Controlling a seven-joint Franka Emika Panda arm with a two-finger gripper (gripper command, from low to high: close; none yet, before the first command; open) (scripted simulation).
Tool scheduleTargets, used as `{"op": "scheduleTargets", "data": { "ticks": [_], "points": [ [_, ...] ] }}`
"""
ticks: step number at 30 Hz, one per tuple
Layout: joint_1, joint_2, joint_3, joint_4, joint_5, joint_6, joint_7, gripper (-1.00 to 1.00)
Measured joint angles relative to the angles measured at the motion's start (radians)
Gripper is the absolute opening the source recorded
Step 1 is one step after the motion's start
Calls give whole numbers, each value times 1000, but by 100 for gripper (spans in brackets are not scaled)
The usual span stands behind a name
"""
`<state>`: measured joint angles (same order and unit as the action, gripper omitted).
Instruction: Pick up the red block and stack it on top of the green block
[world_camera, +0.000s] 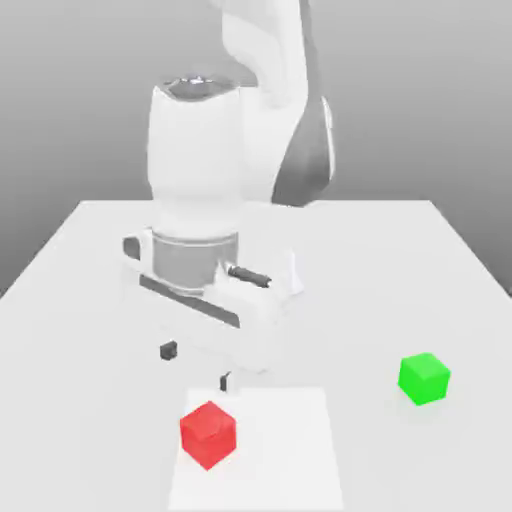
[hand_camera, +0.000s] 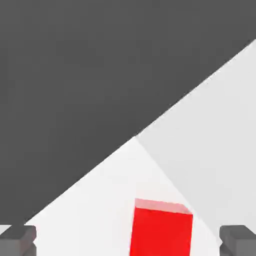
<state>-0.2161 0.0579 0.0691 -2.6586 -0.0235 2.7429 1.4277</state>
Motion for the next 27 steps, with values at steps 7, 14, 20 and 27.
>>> {"op": "scheduleTargets", "data": {
  "ticks": [7, 14, 20, 27],
  "points": [
    [23, 236, -31, 18, -29, 191, 44, -100],
    [20, 232, -29, 17, -31, 189, 46, -100],
    [17, 41, -4, -12, 9, 28, 13, -100],
    [353, -92, 161, -70, 85, -40, -141, -100]
  ]
}}
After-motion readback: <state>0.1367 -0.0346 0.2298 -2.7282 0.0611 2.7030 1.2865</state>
